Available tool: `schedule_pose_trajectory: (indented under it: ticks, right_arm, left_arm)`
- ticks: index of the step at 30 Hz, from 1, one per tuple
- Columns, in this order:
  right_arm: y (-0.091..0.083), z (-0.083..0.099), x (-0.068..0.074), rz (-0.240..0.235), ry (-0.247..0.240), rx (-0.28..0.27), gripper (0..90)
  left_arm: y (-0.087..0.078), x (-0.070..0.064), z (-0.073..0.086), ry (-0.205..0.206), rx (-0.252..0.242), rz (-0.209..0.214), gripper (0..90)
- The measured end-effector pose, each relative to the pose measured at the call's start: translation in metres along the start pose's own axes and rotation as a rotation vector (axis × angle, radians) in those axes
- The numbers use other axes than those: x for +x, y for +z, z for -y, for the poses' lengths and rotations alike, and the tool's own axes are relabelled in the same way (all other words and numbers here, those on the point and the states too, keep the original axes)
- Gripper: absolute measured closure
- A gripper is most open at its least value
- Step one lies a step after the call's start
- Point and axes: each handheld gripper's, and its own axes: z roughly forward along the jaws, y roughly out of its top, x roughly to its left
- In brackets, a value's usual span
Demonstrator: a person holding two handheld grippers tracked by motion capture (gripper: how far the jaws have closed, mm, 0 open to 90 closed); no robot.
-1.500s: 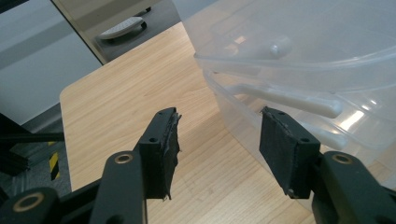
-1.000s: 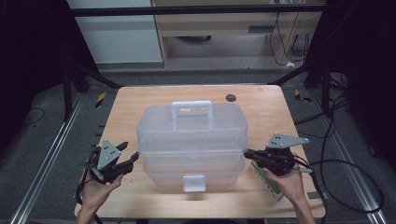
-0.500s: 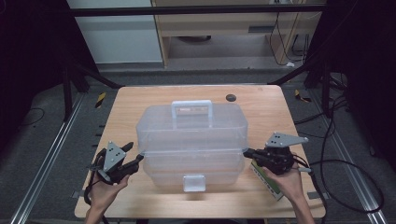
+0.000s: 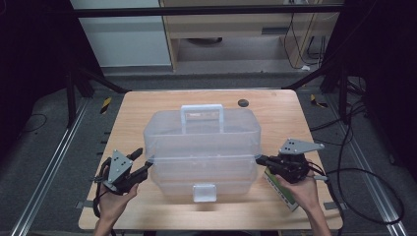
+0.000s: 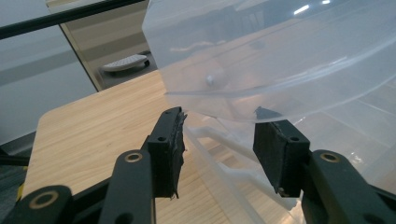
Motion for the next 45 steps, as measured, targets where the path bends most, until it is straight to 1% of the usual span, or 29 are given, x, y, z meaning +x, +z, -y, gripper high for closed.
schedule_pose_trajectory:
  ticks: [3, 4, 8, 17, 24, 28, 29, 32, 33, 36, 38, 39, 40, 41, 45]
  right_arm:
    - [0.0, 0.0, 0.0, 0.001, -0.002, -0.001, 90.0]
    - [0.0, -0.001, 0.0, -0.001, 0.0, -0.001, 90.0]
    - [0.0, -0.001, 0.0, -0.001, -0.001, -0.003, 90.0]
    - [0.001, -0.002, 0.0, -0.002, -0.005, -0.006, 90.0]
    - [0.001, -0.002, 0.0, -0.003, -0.002, -0.013, 90.0]
    - [0.001, -0.002, 0.001, -0.002, -0.003, -0.018, 89.8]
    - [0.002, -0.002, 0.001, -0.001, -0.002, -0.017, 88.4]
    - [0.002, 0.0, 0.0, 0.01, 0.0, -0.009, 86.5]
    - [0.002, 0.001, -0.001, 0.018, -0.001, -0.006, 85.4]
    - [0.0, 0.004, -0.002, 0.035, 0.001, -0.004, 84.4]
    - [-0.001, 0.005, -0.001, 0.048, -0.006, -0.001, 84.0]
    - [-0.002, 0.005, -0.001, 0.048, -0.006, -0.001, 83.1]
    - [-0.002, 0.005, 0.0, 0.052, -0.009, 0.002, 82.5]
    - [-0.002, 0.005, 0.0, 0.056, -0.011, 0.002, 82.0]
    - [-0.001, 0.007, 0.001, 0.074, -0.018, 0.021, 79.9]
  left_arm:
    - [0.0, -0.001, -0.001, -0.001, -0.003, 0.001, 54.2]
    - [0.0, -0.001, -0.001, -0.004, -0.012, -0.002, 54.2]
    - [0.001, -0.002, -0.001, -0.002, -0.014, -0.003, 55.4]
    - [0.003, -0.005, -0.003, -0.004, -0.03, -0.012, 62.4]
    - [0.003, -0.007, -0.005, 0.002, -0.046, -0.038, 64.5]
    - [0.003, -0.008, -0.007, 0.002, -0.037, -0.045, 65.1]
    - [0.003, -0.008, -0.007, 0.003, -0.034, -0.046, 65.3]
    - [0.004, -0.009, -0.008, 0.003, -0.032, -0.051, 65.7]
    - [0.003, -0.01, -0.008, -0.009, -0.018, -0.054, 66.2]
    - [0.003, -0.011, -0.009, -0.013, -0.012, -0.057, 66.8]
    - [0.003, -0.011, -0.01, -0.011, -0.007, -0.066, 67.1]
    - [0.004, -0.01, -0.011, 0.01, -0.018, -0.073, 67.4]
    - [0.003, -0.012, -0.011, -0.007, -0.006, -0.074, 67.8]
    - [0.004, -0.011, -0.012, 0.012, -0.017, -0.079, 68.0]
    - [0.004, -0.011, -0.014, 0.011, -0.015, -0.085, 68.4]
